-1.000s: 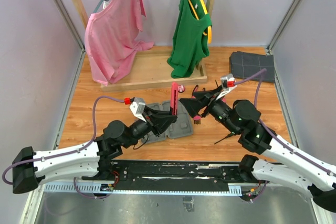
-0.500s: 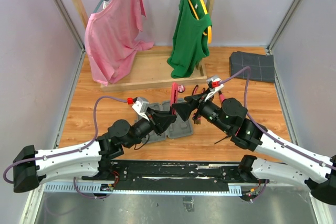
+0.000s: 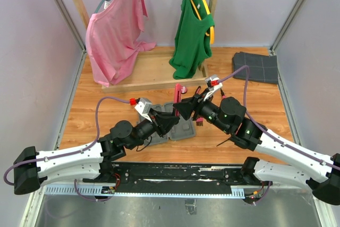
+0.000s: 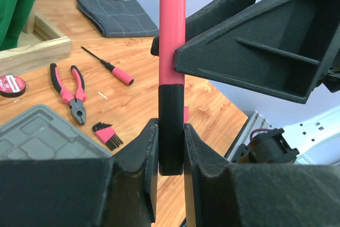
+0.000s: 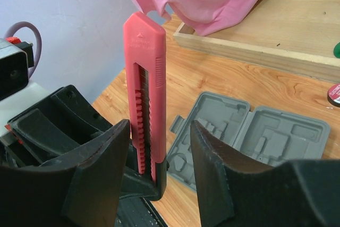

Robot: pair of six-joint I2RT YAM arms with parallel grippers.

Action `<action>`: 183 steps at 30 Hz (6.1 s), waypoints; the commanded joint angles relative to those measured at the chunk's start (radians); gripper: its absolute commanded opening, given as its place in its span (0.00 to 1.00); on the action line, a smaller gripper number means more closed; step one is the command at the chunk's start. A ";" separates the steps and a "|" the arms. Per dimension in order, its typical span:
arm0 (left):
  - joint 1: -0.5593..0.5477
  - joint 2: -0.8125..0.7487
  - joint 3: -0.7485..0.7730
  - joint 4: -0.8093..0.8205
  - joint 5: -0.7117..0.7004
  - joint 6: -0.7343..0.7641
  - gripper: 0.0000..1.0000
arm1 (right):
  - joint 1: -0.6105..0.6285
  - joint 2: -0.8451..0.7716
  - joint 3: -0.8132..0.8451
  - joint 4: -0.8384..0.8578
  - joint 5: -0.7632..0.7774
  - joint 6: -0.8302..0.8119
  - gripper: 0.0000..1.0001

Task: Sort the tools into containers
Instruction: Place the utility knife in the storage box.

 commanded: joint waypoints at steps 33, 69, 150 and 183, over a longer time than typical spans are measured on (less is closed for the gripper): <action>0.004 -0.108 -0.018 -0.103 -0.105 0.031 0.83 | 0.024 0.054 0.095 -0.165 0.231 -0.034 0.01; 0.568 0.009 0.008 -0.624 0.002 -0.379 0.99 | 0.000 0.605 0.371 -0.405 0.096 0.067 0.01; 0.784 -0.016 -0.122 -0.527 0.107 -0.186 0.81 | 0.027 1.054 0.688 -0.651 0.073 0.084 0.21; 0.784 0.028 -0.114 -0.515 0.114 -0.194 0.80 | 0.054 1.130 0.801 -0.886 0.191 0.060 0.13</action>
